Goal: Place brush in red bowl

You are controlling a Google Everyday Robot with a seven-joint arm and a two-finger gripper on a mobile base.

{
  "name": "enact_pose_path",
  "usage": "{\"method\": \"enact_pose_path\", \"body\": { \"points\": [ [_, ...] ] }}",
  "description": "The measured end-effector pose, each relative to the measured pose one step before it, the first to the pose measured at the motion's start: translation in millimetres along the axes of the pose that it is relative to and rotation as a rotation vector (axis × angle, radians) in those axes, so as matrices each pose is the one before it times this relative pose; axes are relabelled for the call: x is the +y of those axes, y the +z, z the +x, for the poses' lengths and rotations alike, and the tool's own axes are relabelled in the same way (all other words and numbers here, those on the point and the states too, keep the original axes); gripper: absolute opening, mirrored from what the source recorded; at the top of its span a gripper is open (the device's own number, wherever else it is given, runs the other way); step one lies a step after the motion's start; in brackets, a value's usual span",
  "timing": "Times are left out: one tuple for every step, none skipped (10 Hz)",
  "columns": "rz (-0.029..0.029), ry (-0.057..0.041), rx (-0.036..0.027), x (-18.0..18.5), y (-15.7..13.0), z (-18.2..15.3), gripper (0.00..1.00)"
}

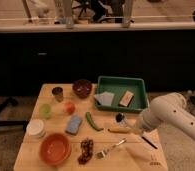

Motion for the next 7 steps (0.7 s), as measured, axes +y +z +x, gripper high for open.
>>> {"method": "enact_pose_path", "body": {
  "points": [
    [-0.00180,-0.04563,0.00828,5.58,-1.26,-11.07,0.00],
    [0.00129,-0.05105,0.01068,4.94,-3.55,-9.75,0.00],
    [0.00337,-0.03799,0.00732,5.05,-4.03,-8.70,0.00],
    [0.00078,-0.03259,0.00486,4.62,-2.74,-11.62,0.00],
    [0.00002,0.00022,0.00276,0.00,0.20,1.24,0.00],
    [0.00014,-0.00120,-0.00114,-0.15,0.14,-0.95,0.00],
    [0.00093,0.00265,0.00017,-0.11,-0.29,1.32,0.00]
  ]
}}
